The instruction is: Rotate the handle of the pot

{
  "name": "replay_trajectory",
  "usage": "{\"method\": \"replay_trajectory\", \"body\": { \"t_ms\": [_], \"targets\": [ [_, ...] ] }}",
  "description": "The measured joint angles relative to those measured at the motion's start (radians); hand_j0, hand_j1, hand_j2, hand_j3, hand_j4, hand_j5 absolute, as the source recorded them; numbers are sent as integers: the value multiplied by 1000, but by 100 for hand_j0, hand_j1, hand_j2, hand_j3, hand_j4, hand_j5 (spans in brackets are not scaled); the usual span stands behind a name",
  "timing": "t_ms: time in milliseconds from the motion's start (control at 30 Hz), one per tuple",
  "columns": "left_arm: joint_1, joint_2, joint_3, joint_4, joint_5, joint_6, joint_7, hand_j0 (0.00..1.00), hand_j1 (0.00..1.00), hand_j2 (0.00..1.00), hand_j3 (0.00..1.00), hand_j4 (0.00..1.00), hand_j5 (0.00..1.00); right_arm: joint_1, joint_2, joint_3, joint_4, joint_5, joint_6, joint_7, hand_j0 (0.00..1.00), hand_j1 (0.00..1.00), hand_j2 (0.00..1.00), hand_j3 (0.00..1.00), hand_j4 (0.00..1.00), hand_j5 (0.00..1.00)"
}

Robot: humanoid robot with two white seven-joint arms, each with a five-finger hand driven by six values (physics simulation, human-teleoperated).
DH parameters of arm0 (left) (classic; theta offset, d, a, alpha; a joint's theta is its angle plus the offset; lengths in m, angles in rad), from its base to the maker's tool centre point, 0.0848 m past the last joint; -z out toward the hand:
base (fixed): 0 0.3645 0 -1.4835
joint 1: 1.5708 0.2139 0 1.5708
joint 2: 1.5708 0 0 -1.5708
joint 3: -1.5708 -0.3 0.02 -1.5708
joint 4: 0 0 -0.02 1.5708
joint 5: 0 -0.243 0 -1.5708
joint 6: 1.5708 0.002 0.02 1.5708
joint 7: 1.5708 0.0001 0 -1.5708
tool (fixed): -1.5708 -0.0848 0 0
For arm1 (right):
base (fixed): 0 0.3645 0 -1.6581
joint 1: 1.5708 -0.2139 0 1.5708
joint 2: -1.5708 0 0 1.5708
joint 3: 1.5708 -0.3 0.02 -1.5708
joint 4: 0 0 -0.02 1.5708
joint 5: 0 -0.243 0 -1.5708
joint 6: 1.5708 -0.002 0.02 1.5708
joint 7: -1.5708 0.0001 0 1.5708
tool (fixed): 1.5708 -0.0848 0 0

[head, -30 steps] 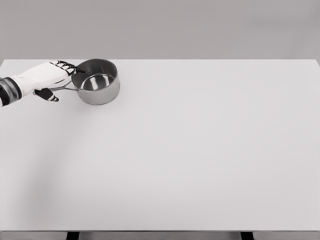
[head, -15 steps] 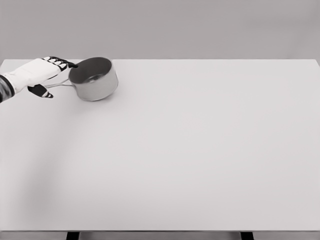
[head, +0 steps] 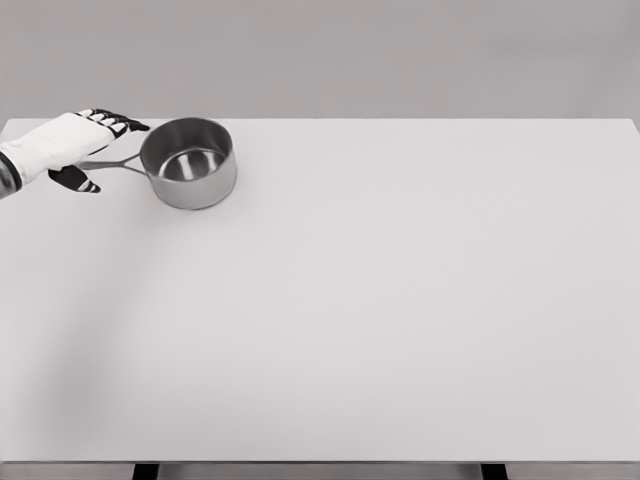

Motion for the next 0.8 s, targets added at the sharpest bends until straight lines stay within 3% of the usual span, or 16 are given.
{"method": "replay_trajectory", "body": {
  "t_ms": [567,800],
  "targets": [
    [-3,1,24,34,0,0,1,100,100,100,100,100,100,0,0,0,0,0,0,0,100,100,100,100,100,100],
    [-35,3,30,72,0,0,1,100,100,100,100,100,100,0,0,0,0,0,0,0,100,100,100,100,100,100]
  ]
}}
